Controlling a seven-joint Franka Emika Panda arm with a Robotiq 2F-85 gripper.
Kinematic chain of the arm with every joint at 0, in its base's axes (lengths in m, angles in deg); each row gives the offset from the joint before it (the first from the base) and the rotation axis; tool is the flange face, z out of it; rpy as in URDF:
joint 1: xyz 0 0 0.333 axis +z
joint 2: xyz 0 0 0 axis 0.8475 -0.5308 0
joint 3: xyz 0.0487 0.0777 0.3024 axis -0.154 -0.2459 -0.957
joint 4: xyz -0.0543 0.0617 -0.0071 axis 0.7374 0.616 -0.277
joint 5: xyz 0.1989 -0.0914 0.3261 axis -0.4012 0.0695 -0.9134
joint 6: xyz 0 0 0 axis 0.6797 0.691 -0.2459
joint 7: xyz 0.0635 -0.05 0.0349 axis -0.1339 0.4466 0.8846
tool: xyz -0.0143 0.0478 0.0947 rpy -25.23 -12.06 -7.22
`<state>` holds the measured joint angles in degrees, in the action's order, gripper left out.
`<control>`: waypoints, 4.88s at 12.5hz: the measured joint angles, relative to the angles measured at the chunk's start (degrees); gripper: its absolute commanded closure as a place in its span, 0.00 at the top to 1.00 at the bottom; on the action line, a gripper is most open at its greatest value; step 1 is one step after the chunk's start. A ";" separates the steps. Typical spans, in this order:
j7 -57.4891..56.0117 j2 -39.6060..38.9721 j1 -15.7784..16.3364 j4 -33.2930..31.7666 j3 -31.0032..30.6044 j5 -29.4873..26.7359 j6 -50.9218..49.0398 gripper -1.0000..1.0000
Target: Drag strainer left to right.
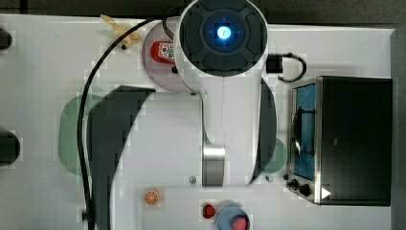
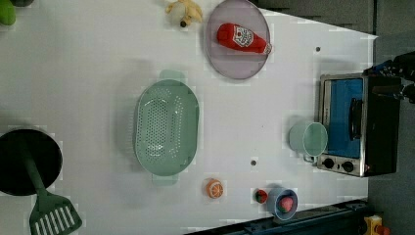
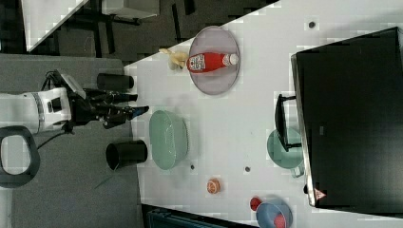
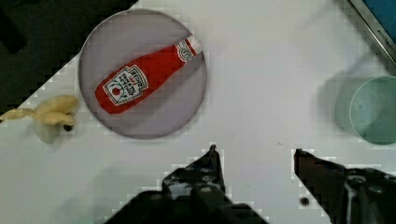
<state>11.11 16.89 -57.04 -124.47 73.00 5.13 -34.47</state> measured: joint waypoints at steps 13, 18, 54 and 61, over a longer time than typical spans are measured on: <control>22.87 12.52 -1.10 -6.88 -15.81 -1.42 -4.27 1.00; 50.86 -6.58 2.15 -12.42 -29.94 -0.90 5.79 1.00; 63.50 -22.44 1.27 -35.42 -8.40 3.46 52.72 1.00; 54.05 -21.99 0.15 -37.43 -0.64 2.80 52.83 1.00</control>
<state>65.16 -5.11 -56.90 -161.91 72.36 7.93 18.36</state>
